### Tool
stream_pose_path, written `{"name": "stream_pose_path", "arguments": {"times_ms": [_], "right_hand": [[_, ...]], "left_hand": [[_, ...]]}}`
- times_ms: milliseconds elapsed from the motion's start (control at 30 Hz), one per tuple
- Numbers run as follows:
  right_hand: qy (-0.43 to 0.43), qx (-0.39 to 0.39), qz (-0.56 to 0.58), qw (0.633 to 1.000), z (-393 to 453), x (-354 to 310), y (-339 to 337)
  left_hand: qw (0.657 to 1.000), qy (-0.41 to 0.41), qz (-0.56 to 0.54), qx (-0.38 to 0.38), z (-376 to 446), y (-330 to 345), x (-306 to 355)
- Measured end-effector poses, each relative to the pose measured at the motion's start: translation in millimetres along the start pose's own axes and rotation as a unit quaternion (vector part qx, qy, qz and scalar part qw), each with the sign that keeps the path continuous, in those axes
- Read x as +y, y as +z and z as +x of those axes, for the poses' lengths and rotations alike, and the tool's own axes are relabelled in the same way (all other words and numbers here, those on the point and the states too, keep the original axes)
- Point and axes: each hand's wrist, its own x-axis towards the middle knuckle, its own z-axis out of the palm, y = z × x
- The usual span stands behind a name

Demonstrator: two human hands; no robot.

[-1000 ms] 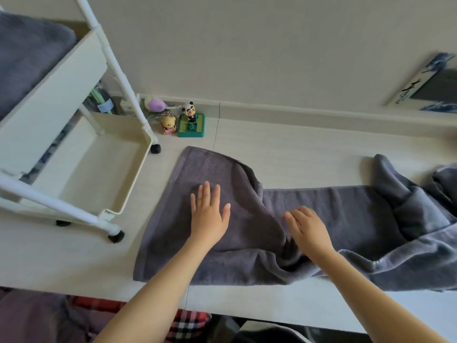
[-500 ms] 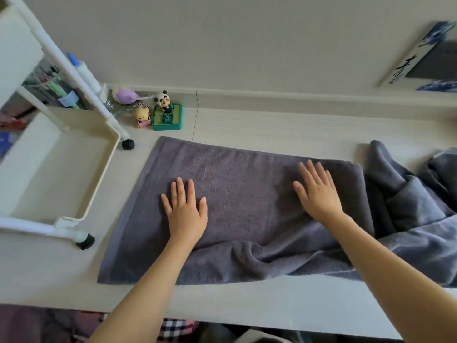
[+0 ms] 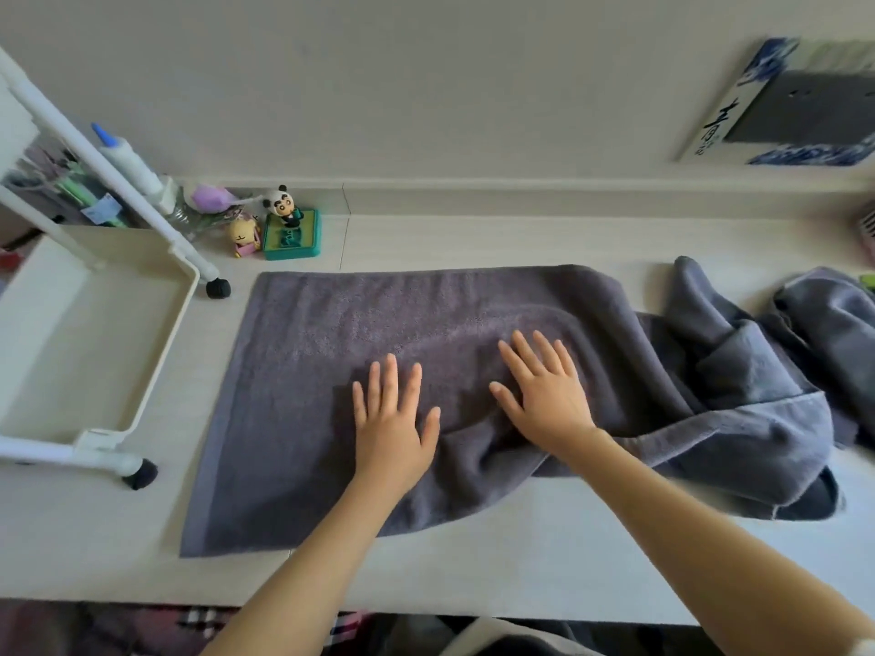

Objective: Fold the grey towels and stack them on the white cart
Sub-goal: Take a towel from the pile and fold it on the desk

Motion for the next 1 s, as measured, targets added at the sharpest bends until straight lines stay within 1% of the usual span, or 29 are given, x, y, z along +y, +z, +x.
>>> {"name": "stream_pose_path", "arguments": {"times_ms": [33,100,167,233,300,400,467,533,567,633,767,833,900,967,1000], "right_hand": [[-0.004,0.009,0.004,1.000,-19.5,-4.9,5.1],[0.014,-0.016,0.009,1.000,-54.3,-3.5,22.6],[0.092,-0.052,0.024,0.994,-78.9,15.5,32.3],[0.167,-0.055,0.019,0.984,-95.7,35.7,34.7],[0.196,-0.075,0.000,0.978,-110.8,45.5,32.2],[0.194,-0.106,0.010,0.975,-124.5,42.7,22.2],[0.176,-0.097,-0.005,0.980,-131.3,34.1,14.8],[0.159,-0.052,-0.001,0.986,-140.3,22.4,10.1],[0.158,-0.027,0.007,0.987,-144.7,18.1,10.4],[0.186,-0.015,0.027,0.982,-154.4,16.8,7.8],[0.257,-0.069,0.011,0.964,-164.4,22.0,5.4],[0.284,-0.062,0.003,0.957,-161.2,19.0,7.9],[0.277,-0.047,0.008,0.960,-150.5,11.2,11.8],[0.239,-0.031,0.023,0.970,-144.0,5.5,20.4],[0.224,-0.038,0.033,0.973,-143.6,5.5,28.4]], "left_hand": [[1.000,0.023,0.012,-0.004,-6.0,3.6,3.0],[0.999,0.027,0.035,-0.014,-13.7,13.4,0.0],[0.999,0.011,0.036,-0.025,-15.1,16.0,-2.8],[0.998,-0.007,0.037,-0.045,-12.6,13.3,-1.4],[0.996,-0.013,0.045,-0.081,-10.9,9.8,0.6],[0.993,-0.019,0.047,-0.109,-7.9,2.8,5.8],[0.996,-0.001,0.029,-0.078,-11.6,-1.7,15.2],[0.996,0.070,0.023,-0.041,-22.2,-0.9,22.7],[0.993,0.104,0.025,-0.043,-28.4,3.5,22.4],[0.987,0.139,0.056,-0.062,-39.2,14.4,18.7],[0.982,0.147,0.100,-0.069,-42.3,19.4,3.3],[0.980,0.152,0.093,-0.082,-40.4,13.9,7.8],[0.983,0.161,0.064,-0.056,-42.2,9.6,14.5],[0.981,0.173,0.059,-0.061,-47.9,12.3,15.0],[0.980,0.177,0.069,-0.060,-50.6,15.3,12.6]]}}
